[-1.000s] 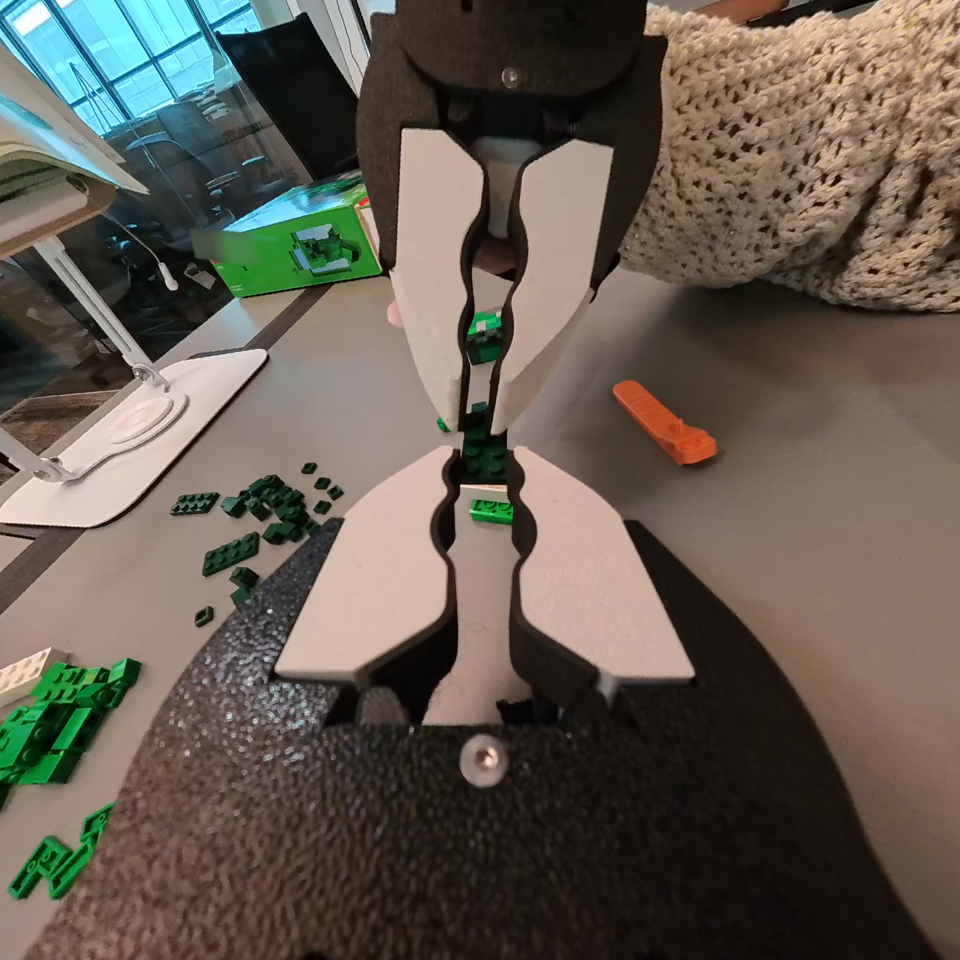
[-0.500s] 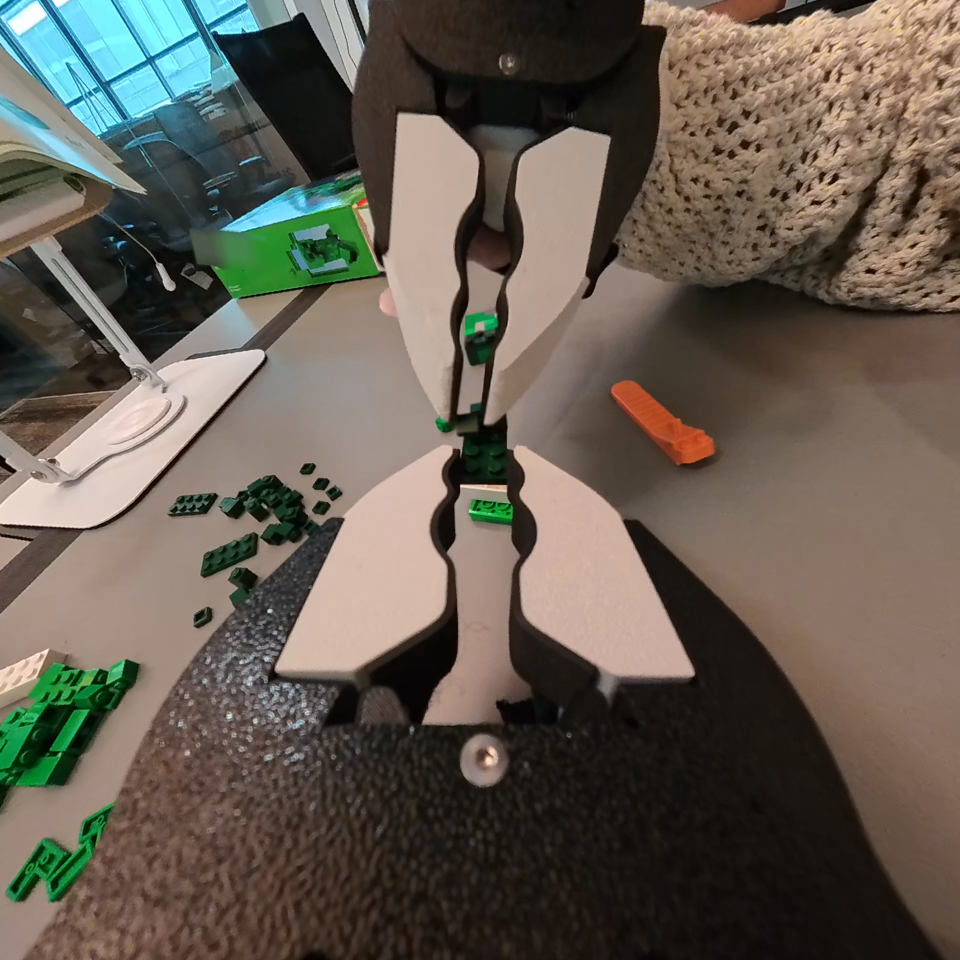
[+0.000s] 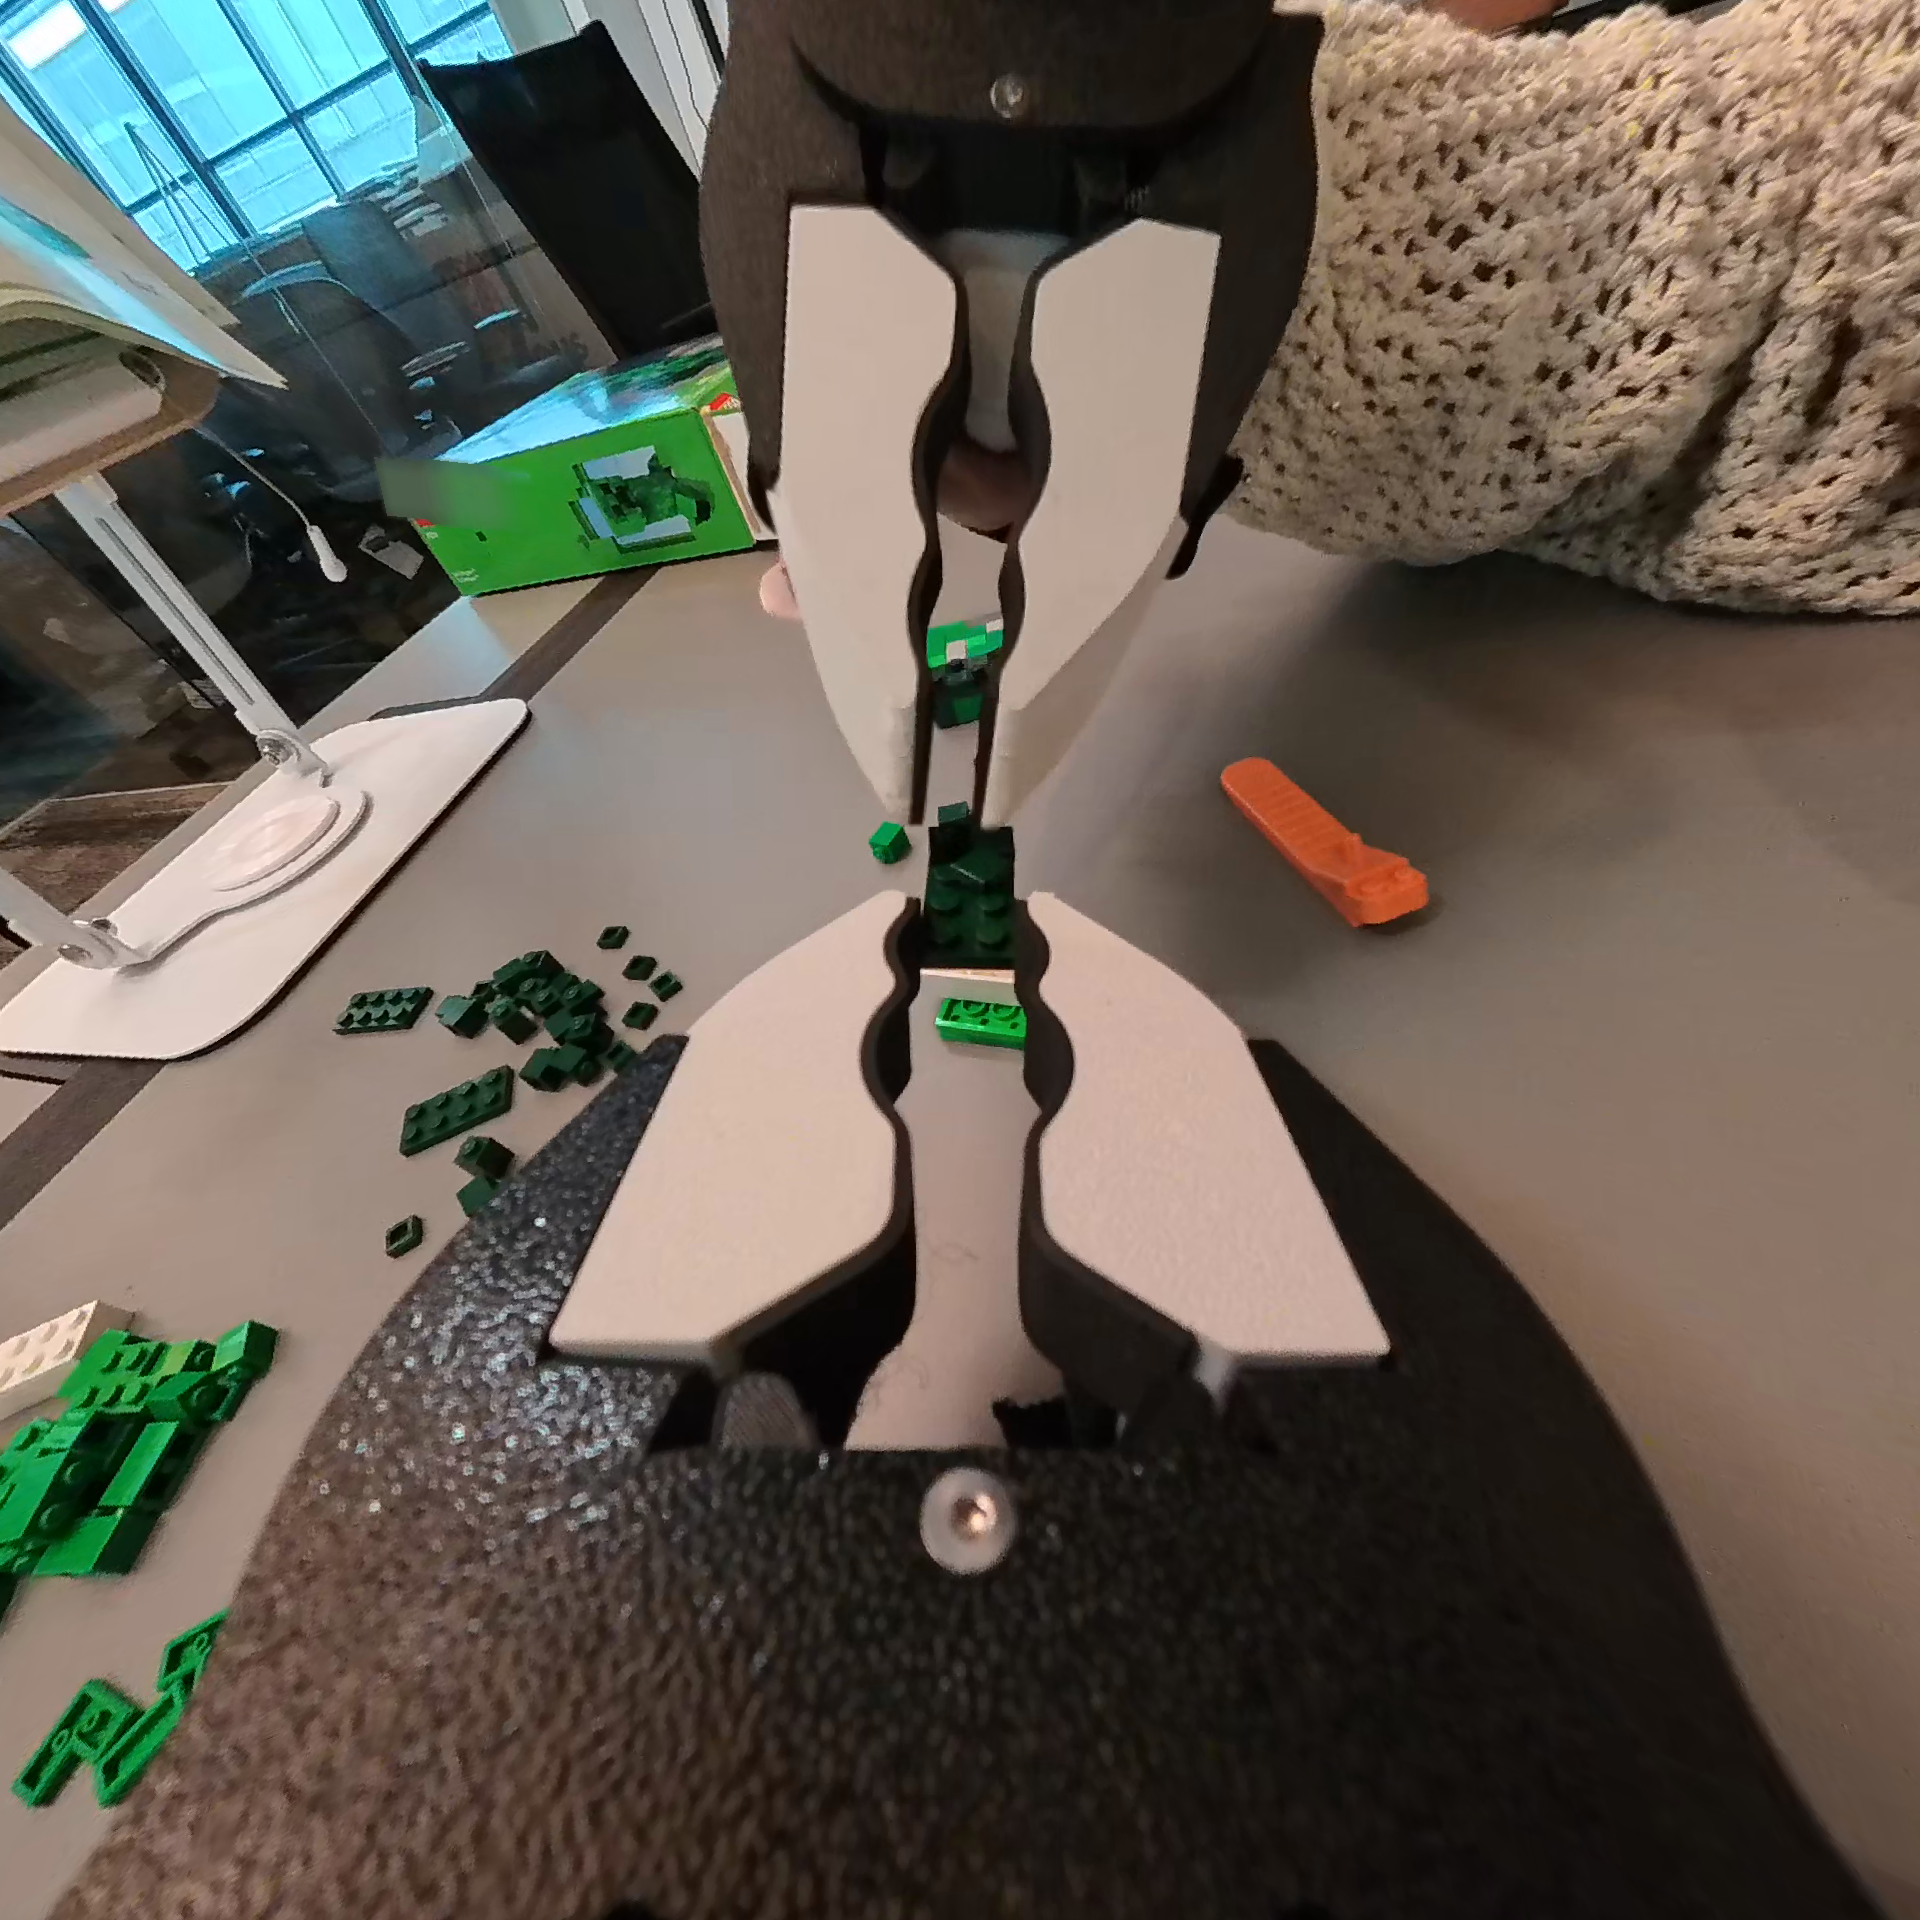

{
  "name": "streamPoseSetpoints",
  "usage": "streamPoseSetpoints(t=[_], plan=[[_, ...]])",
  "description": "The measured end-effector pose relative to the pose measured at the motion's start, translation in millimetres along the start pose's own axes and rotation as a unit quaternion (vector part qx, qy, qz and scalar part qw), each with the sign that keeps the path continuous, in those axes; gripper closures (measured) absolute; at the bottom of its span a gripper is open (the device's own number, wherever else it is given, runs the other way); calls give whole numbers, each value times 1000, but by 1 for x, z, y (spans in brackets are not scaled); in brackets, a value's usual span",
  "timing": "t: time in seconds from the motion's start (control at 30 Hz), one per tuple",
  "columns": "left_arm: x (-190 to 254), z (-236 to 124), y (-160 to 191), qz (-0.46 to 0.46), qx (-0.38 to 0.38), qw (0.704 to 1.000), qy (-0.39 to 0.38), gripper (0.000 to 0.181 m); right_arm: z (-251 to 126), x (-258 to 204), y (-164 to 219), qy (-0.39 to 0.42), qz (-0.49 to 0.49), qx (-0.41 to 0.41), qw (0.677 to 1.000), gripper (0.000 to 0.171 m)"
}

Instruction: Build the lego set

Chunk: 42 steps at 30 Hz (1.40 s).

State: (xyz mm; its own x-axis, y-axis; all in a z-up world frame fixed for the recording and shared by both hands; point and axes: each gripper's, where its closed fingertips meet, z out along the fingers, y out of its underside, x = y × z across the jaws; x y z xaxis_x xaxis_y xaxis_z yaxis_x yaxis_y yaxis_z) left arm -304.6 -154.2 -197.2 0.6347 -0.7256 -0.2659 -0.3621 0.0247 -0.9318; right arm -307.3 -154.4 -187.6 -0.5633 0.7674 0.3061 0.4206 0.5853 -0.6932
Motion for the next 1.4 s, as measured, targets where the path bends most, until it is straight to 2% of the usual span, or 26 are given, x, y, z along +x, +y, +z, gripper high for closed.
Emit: streamPoseSetpoints(t=[0.33, 0.43, 0.87, 1.07, 1.4], plan=[[0, 0, 1, 0, -2, 1000, 1, 165, 7, -5, 6, 1, -25, -40, 999, 162], [1, 1, 1, 3, -4, 1000, 3, 165, 6, -6, 6, 4, -35, -48, 998, 166], [4, 1, 1, 7, -3, 1000, 14, 165, 8, -13, 3, -11, -51, -36, 998, 163], [6, 2, 2, 15, -8, 1000, 17, 165, 6, -12, 0, -5, -60, -28, 998, 171], [6, 2, 2, 15, -7, 1000, 17, 165, 6, -11, -2, -8, -40, -15, 999, 171]])
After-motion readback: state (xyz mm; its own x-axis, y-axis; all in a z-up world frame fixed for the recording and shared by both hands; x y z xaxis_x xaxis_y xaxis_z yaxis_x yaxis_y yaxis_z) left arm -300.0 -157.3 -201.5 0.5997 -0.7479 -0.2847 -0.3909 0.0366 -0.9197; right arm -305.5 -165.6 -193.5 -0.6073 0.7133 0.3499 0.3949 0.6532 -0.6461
